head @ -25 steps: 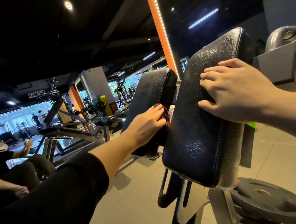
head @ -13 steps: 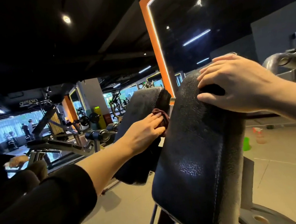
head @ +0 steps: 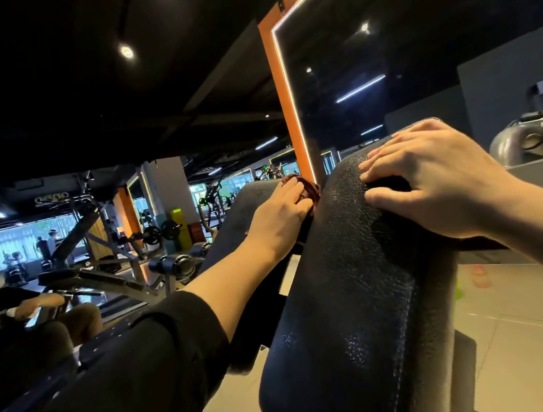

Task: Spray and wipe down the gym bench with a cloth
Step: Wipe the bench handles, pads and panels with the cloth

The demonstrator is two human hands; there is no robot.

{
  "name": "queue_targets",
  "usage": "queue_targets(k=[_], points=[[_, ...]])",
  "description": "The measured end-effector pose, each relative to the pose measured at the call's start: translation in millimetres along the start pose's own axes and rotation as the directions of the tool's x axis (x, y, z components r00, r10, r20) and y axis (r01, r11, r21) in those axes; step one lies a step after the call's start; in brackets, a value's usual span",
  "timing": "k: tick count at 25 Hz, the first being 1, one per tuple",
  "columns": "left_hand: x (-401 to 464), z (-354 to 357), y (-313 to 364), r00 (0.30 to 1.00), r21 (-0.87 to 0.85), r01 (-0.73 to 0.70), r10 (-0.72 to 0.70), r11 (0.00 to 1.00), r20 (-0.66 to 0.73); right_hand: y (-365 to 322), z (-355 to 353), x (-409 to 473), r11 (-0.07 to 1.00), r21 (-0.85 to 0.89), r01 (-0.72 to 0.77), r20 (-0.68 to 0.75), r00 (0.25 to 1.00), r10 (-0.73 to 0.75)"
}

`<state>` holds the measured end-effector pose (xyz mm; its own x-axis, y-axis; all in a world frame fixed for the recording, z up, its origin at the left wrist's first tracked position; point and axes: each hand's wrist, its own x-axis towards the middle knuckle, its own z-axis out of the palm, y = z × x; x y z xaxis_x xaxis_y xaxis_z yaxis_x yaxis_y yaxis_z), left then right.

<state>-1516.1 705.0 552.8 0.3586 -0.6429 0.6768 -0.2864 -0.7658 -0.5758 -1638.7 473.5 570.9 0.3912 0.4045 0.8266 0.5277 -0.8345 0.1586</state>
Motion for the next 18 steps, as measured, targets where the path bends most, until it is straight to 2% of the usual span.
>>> queue_targets(k=[4,7,12,16,18], points=[[-28,-2,3,0.998,0.056,-0.051,0.049,0.997,0.031,-4,-4,-1,1.0,0.0,0.027,-0.005,1.0,-0.027],[-56,-12,4,0.993,-0.011,-0.095,0.096,0.995,0.068,-8,-2,-2,0.999,-0.018,0.027,-0.009,1.0,-0.027],[-67,-24,2,0.97,0.107,-0.227,0.216,0.968,0.108,-12,0,-1,0.996,-0.092,-0.011,-0.021,1.0,0.009],[-6,-25,-4,0.991,0.157,-0.092,0.075,0.983,0.108,-13,4,-3,0.996,-0.086,0.015,-0.059,0.998,-0.02],[24,-21,-1,0.995,0.126,-0.036,0.024,0.991,0.101,-13,6,-5,0.997,-0.079,0.02,-0.082,0.996,-0.026]])
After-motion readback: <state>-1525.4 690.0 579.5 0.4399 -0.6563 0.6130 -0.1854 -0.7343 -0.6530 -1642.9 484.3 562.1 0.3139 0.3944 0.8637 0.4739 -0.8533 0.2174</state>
